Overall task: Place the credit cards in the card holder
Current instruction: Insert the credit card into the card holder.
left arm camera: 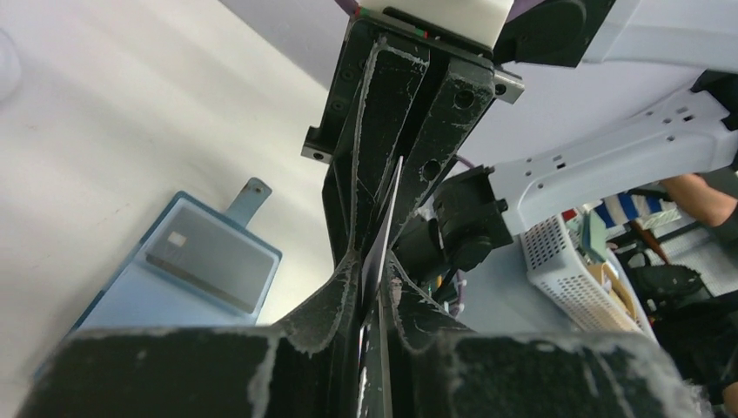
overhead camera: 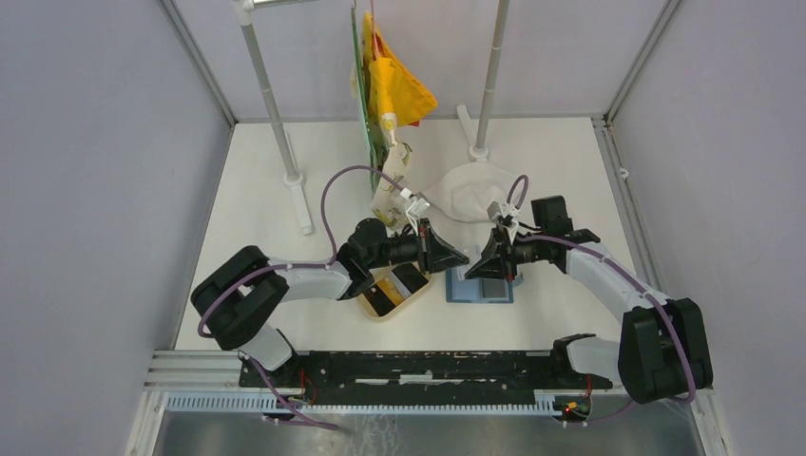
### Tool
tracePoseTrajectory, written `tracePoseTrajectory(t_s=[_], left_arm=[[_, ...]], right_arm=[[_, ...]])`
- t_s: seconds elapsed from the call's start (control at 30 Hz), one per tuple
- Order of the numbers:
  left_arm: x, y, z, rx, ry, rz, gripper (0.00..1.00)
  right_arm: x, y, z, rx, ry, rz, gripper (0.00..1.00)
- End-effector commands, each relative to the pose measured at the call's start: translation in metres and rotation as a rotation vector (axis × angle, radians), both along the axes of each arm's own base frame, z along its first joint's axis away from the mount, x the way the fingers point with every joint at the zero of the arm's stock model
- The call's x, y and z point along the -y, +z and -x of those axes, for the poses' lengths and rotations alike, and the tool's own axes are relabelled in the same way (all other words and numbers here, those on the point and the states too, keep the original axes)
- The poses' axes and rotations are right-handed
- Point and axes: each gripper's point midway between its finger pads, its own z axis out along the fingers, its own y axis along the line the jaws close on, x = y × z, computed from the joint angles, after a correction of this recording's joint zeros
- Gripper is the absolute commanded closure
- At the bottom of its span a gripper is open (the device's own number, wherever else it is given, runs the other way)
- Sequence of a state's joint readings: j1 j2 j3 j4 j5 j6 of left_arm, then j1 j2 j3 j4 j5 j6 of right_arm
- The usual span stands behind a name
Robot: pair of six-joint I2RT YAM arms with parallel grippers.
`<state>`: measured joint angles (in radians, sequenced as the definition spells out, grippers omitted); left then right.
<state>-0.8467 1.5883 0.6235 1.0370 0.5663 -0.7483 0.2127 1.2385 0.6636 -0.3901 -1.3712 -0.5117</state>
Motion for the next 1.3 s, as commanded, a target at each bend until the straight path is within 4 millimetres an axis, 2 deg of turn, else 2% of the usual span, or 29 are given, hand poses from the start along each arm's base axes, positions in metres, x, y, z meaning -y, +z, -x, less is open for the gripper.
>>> tracePoseTrajectory(t_s=[0.0, 0.3, 0.37, 0.4, 0.53, 0.6, 0.7, 0.77, 0.87, 1.07, 1.27], left_arm=[[-0.001, 0.018, 0.0, 0.149, -0.019, -0.044, 0.82], [-0.004, 0.023, 0.0, 0.173, -0.018, -0.066, 0.8], [-0.005, 0.026, 0.0, 0.176, -0.02, -0.058, 0.89], [-0.005, 0.026, 0.0, 0.173, -0.022, -0.056, 0.97], [-0.009, 0.018, -0.006, 0.133, 0.016, -0.074, 0.98], [-0.011, 0.007, -0.01, 0.086, 0.044, -0.097, 0.98], [-0.014, -0.014, -0.016, -0.009, 0.082, -0.153, 0.98], [-0.015, -0.026, -0.018, -0.065, 0.098, -0.185, 0.98], [-0.016, -0.038, -0.021, -0.137, 0.128, -0.206, 0.98], [-0.005, -0.056, -0.024, -0.221, 0.154, -0.236, 0.98], [0.008, -0.074, -0.025, -0.262, 0.145, -0.267, 0.98]], right_arm=[[-0.002, 0.003, -0.007, 0.08, 0.008, 0.029, 1.0], [-0.002, -0.003, -0.008, 0.114, 0.008, 0.07, 1.0], [-0.001, -0.004, -0.009, 0.118, 0.007, 0.08, 1.0], [-0.001, -0.005, -0.009, 0.122, 0.006, 0.085, 0.94], [0.007, -0.009, -0.018, 0.194, -0.01, 0.163, 0.53], [0.017, -0.009, -0.029, 0.257, -0.04, 0.233, 0.42], [0.041, -0.011, -0.053, 0.345, -0.169, 0.343, 0.35], [0.061, -0.015, -0.07, 0.382, -0.285, 0.425, 0.34], [0.087, -0.03, -0.084, 0.385, -0.404, 0.564, 0.33], [0.12, -0.072, -0.079, 0.318, -0.492, 0.758, 0.31], [0.141, -0.094, -0.076, 0.27, -0.527, 0.882, 0.31]])
